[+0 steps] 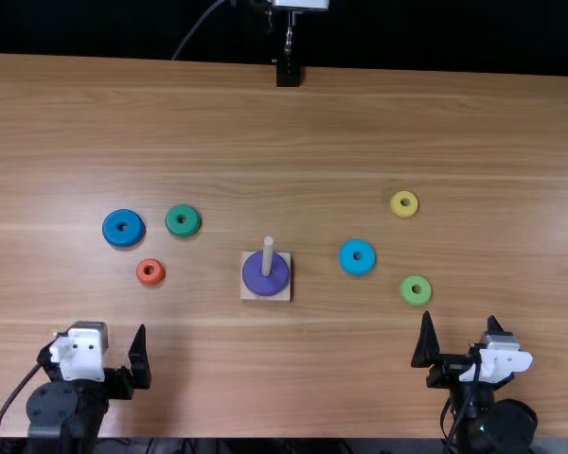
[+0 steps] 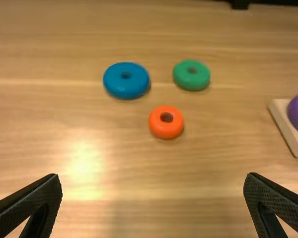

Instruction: Build the Hanoi tower: stack the rings onto the peg from bottom to top in this color order: purple, dark blue, light blue, dark green, light green, yellow, orange.

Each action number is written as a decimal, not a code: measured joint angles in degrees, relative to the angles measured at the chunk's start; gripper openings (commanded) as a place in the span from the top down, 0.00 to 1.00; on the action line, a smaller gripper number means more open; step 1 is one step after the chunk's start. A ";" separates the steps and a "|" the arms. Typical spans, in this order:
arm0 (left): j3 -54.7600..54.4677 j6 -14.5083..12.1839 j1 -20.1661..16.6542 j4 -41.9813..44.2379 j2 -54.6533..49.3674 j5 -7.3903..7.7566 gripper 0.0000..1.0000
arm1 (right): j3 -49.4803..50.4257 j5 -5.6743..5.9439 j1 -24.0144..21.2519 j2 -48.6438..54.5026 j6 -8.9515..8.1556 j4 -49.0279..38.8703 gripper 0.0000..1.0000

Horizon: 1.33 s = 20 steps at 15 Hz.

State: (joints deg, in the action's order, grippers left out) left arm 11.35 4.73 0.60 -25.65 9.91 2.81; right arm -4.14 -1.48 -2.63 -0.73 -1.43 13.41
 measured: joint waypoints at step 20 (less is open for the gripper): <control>70.95 -0.07 -7.02 -28.44 94.09 4.63 0.00 | -0.02 0.00 0.00 0.00 0.00 0.02 0.00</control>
State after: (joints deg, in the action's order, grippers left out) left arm 82.30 4.67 -6.42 -54.08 104.01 7.44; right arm -4.16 -1.48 -2.63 -0.73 -1.43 13.43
